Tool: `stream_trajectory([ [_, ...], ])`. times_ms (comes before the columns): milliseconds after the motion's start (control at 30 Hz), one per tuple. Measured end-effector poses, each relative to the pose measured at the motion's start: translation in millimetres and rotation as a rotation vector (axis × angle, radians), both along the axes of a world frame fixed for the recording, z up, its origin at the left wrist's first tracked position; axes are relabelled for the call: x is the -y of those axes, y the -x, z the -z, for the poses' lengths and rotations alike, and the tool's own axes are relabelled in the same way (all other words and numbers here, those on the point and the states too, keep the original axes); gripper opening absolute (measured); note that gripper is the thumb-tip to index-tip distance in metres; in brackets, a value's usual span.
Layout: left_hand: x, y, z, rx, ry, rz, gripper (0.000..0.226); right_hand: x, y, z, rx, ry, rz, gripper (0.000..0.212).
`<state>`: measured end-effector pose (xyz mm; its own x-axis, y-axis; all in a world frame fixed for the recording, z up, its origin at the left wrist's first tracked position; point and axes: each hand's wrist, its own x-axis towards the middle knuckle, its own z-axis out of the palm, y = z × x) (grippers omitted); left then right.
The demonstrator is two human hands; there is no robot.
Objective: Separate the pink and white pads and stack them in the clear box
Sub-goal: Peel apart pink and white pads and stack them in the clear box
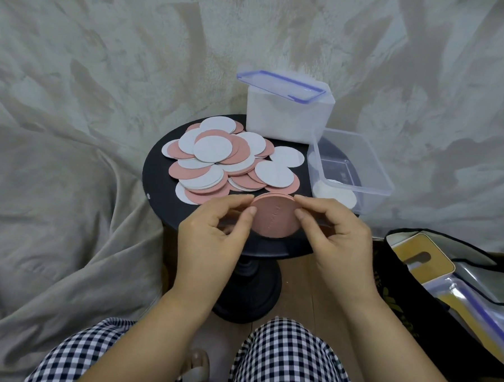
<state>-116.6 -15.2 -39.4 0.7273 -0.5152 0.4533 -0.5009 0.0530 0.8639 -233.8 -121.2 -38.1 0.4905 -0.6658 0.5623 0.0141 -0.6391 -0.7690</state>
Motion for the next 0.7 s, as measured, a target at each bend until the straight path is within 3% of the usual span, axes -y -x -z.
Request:
stream_trajectory([
  [133,21,0,-15,-0.014,-0.069,0.066,0.013,27,22,-29,-0.017,-0.164,-0.010,0.028],
  [233,49,-4,-25,0.140,-0.162,0.167,0.012,65,38,-55,0.064,-0.333,-0.011,0.026],
  [300,71,-5,-29,0.266,-0.216,0.267,0.016,91,42,-70,0.020,-0.382,-0.012,0.023],
  [433,101,-6,-28,0.342,-0.281,0.378,0.031,135,38,-89,-0.250,-0.355,-0.051,0.017],
  [700,115,-14,-10,0.446,-0.158,0.391,0.022,186,-7,-99,-0.819,-0.170,-0.280,0.014],
])
